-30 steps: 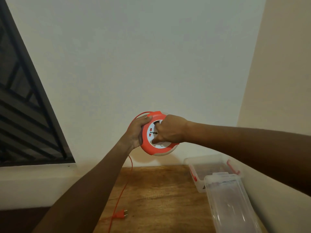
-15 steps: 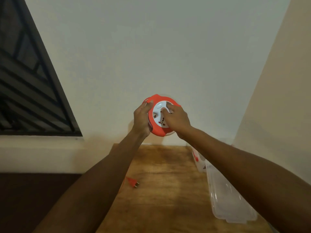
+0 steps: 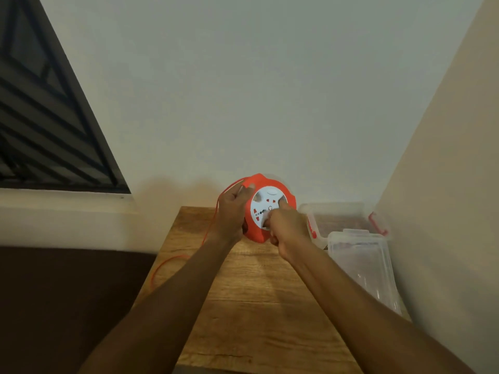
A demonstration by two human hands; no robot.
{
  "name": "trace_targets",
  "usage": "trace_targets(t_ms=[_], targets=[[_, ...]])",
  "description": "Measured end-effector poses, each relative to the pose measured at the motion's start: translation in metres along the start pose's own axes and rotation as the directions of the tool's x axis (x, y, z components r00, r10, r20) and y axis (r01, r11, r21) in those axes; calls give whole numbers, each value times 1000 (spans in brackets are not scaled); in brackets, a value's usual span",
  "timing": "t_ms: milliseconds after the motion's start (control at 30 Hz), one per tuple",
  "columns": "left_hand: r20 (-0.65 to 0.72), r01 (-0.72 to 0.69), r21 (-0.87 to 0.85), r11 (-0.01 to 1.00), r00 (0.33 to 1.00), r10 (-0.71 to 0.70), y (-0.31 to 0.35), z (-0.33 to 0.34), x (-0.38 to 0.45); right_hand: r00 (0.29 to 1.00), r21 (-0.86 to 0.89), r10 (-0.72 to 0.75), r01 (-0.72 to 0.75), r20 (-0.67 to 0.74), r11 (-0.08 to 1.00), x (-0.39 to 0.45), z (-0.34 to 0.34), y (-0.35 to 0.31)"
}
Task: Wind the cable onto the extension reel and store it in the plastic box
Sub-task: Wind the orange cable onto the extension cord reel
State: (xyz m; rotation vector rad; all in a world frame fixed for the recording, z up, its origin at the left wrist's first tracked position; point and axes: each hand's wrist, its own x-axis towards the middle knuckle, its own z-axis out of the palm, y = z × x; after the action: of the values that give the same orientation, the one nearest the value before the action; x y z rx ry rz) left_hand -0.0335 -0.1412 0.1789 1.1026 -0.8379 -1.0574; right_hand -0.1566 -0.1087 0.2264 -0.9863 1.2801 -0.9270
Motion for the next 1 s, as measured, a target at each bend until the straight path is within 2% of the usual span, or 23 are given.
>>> trace_targets(t_ms=[67,100,133,167,233,267,333,400,500,633,733,867,1000], targets=[[13,50,-53,997,999,-49,-9,-4,-6,998,-208,-53,58,26,976,0,-2,16],[23,81,-94,992,997,-79,-13,-7,-8,991,-361,-120,130,52,923,-2,-5,22],[33,113,-132,985,993,-109,-17,-10,-8,974,-530,-206,226,97,817,-4,-9,26],[39,148,-155,977,989,-143,-19,-13,-9,941,-679,-303,323,154,659,-6,-14,28],[58,228,-144,963,973,-221,-19,-19,-11,832,-834,-469,465,296,298,-6,-25,26],[70,265,-131,955,964,-258,-18,-22,-12,786,-850,-482,507,388,144,-4,-31,22],[101,327,-119,937,943,-317,-14,-26,-14,739,-813,-371,576,563,-86,3,-40,15],[105,364,-113,925,930,-353,-10,-33,-15,694,-732,-235,634,681,-249,14,-44,11],[95,377,-90,922,925,-369,-8,-46,-18,576,-536,-78,693,814,-482,24,-44,8],[178,405,-44,913,903,-392,-11,-59,-21,454,-299,110,732,884,-612,24,-32,6],[242,418,17,908,880,-410,-17,-65,-14,466,-244,161,690,870,-682,28,-19,11],[328,398,77,914,856,-400,-25,-71,2,517,-199,273,683,811,-703,38,1,16],[350,478,81,875,808,-474,-39,-83,10,449,-87,321,682,834,-726,43,12,20]])
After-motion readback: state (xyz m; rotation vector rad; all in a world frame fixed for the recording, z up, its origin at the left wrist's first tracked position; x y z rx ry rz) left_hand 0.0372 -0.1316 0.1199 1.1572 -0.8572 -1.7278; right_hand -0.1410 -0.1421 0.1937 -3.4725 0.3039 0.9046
